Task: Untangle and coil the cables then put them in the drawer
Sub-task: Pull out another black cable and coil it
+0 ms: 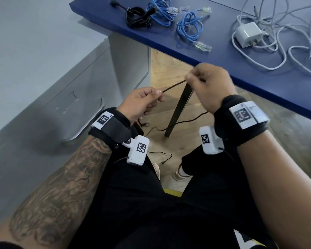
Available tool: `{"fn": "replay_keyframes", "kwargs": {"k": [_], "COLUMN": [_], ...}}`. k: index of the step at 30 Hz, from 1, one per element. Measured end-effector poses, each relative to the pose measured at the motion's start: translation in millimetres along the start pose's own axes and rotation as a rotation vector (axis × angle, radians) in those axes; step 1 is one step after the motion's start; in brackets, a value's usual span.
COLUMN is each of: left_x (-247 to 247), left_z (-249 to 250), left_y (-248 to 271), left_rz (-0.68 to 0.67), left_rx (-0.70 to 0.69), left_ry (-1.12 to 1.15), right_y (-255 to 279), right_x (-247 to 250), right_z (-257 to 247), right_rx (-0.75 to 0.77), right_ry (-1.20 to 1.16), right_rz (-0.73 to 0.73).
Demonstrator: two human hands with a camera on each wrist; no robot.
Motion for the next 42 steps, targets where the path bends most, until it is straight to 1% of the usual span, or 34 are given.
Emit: {"fn": "replay_keyframes", "kwargs": {"k": [1,2,5,6,7,8,9,12,14,16,18,20,22,25,27,29,31,33,35,37,39,42], "left_x": [5,8,-1,-7,-11,-15,-16,-20,-25,-30,-33,-34,-33,-25,-18,-14,-12,-9,-5,0,2,3], "left_z": [-3,-3,8,13,15,15,13,5,1,2,9,19,24,18,7,-1,-7,-12,-16,-20,-21,-15], "left_y": [1,1,3,3,4,4,5,7,8,11,14,16,14,6,0,-4,-5,-5,-5,-6,-7,-7], "left_rz": [0.015,0.027,0.020,0.009,0.000,-0.010,-0.020,-0.074,-0.137,-0.208,-0.269,-0.288,-0.261,-0.140,-0.043,0.002,0.015,0.030,0.063,0.090,0.106,0.124], "left_rx": [0.012,0.016,-0.008,-0.016,-0.017,-0.007,0.011,0.089,0.151,0.199,0.204,0.179,0.135,0.106,0.130,0.145,0.145,0.151,0.146,0.130,0.112,0.119], "left_ry": [-0.020,-0.028,0.003,0.020,0.034,0.045,0.053,0.099,0.162,0.286,0.489,0.688,0.804,0.928,1.000,1.035,0.991,0.930,0.917,0.934,0.967,1.115], "right_y": [-1,-1,6,10,12,13,11,4,2,0,2,7,18,38,48,56,60,60,59,60,61,58], "right_x": [8,9,-25,-38,-47,-49,-46,-24,-15,-10,-12,-29,-59,-100,-116,-124,-123,-115,-104,-97,-91,-89], "right_z": [3,3,1,1,1,0,1,10,21,36,47,53,59,62,55,44,36,34,35,30,19,14], "right_rx": [-0.004,0.000,0.034,0.036,0.039,0.053,0.065,0.062,0.017,-0.048,-0.098,-0.126,-0.148,-0.168,-0.134,-0.078,-0.048,-0.035,-0.052,-0.070,-0.054,-0.024], "right_ry": [0.009,0.033,0.085,0.065,0.046,0.034,0.020,-0.076,-0.126,-0.173,-0.211,-0.213,-0.175,-0.154,-0.139,-0.137,-0.142,-0.152,-0.135,-0.141,-0.194,-0.165], "right_rz": [0.020,-0.007,-0.215,-0.272,-0.297,-0.284,-0.235,-0.043,0.039,0.103,0.114,0.032,-0.099,-0.280,-0.373,-0.429,-0.435,-0.387,-0.346,-0.356,-0.372,-0.368]}}
Point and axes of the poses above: each hand's wrist, its own y-axis away from the middle knuckle, its own x-axis out of the back of the hand, z = x × y, the point moved 10 cm from there along -y, towards the middle knuckle, and after that the axes turned 10 degrees about -y, right-handed, at the moved point
